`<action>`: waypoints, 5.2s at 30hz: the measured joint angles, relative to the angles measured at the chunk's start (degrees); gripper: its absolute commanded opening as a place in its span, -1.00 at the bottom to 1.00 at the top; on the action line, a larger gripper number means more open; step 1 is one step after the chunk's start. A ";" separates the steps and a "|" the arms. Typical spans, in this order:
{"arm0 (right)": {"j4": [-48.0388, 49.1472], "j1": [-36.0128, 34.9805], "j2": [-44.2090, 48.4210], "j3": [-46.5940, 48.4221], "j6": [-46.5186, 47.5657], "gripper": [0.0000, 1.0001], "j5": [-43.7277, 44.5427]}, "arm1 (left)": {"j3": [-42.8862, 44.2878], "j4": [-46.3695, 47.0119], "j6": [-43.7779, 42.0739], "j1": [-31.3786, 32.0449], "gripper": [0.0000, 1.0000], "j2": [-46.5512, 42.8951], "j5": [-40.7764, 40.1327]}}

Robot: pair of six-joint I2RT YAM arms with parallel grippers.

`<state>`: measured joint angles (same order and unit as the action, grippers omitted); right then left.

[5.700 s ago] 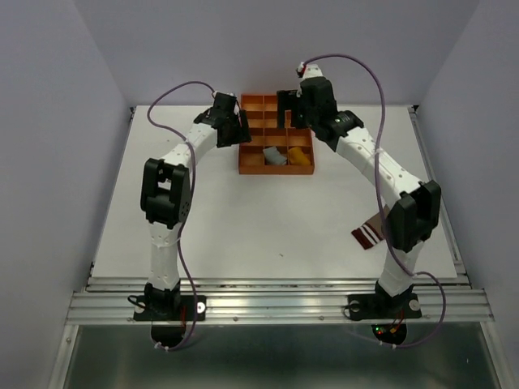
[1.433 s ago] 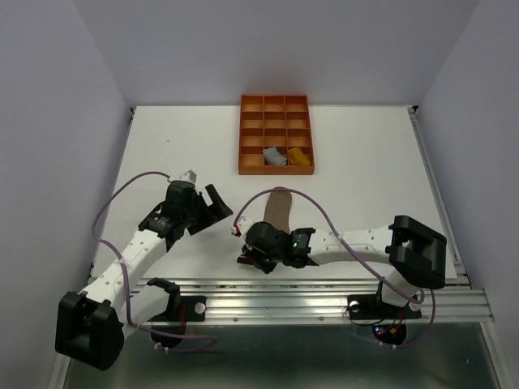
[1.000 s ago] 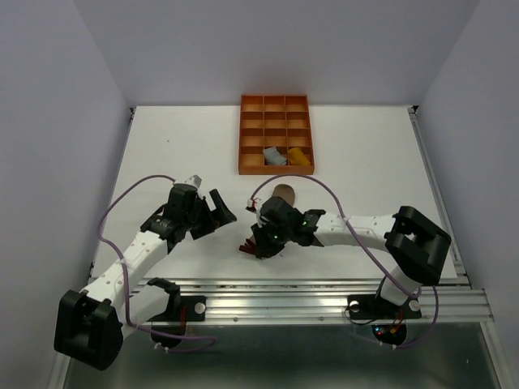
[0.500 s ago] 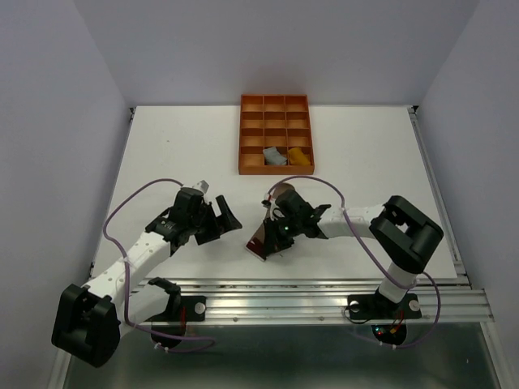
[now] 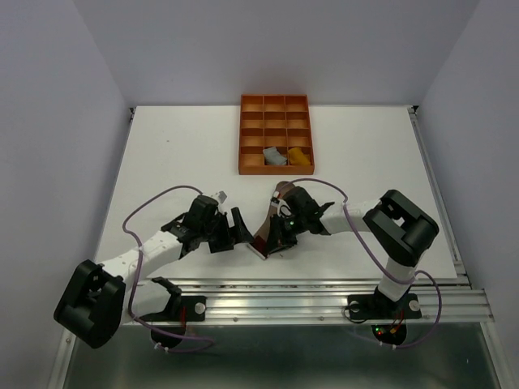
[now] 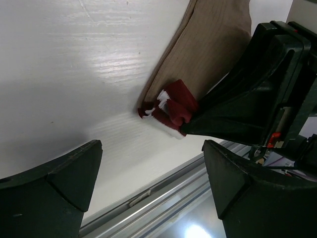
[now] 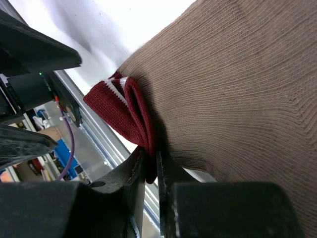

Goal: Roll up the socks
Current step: Roll the sock at the center of the board.

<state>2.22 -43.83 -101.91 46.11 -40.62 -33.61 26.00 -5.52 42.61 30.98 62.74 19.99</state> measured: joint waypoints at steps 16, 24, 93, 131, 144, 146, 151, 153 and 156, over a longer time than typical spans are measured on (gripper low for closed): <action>0.39 0.66 -1.64 0.76 -0.11 -0.82 -2.43 | -0.96 13.22 3.13 2.93 0.38 10.73 2.29; 0.22 0.68 -1.73 0.98 0.42 -0.82 -2.49 | -0.79 15.67 3.34 4.28 -0.09 14.32 2.05; 3.10 -37.00 5.11 0.92 48.37 -0.36 52.87 | 18.51 -27.74 13.07 8.68 -1.00 23.82 -3.39; 13.88 -12.07 8.74 -8.07 18.36 -0.99 16.63 | 11.87 -19.87 11.82 -2.99 0.53 1.01 -12.61; 22.49 -1.40 3.82 -11.43 3.15 -0.99 3.26 | 4.37 -8.09 6.43 -2.43 0.62 2.34 -1.53; 23.39 -0.28 2.73 -11.45 1.25 -0.99 1.57 | 3.74 -6.47 5.95 -1.70 0.62 3.10 -0.39; 26.32 2.56 -0.39 -11.43 -2.71 -0.99 -3.17 | 3.19 -2.95 5.18 -0.13 0.62 5.42 0.87; 26.67 2.78 -0.74 -11.43 -3.48 -0.99 -3.65 | 2.82 -1.44 4.98 0.85 0.62 5.79 0.96; 26.67 3.10 -0.87 -11.43 -4.46 -0.99 -3.89 | 2.23 0.70 4.81 2.60 0.62 6.14 0.98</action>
<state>28.88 -40.73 -102.78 34.68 -45.08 -37.50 28.23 -4.82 47.42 33.58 68.88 20.97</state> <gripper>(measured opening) 0.167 0.812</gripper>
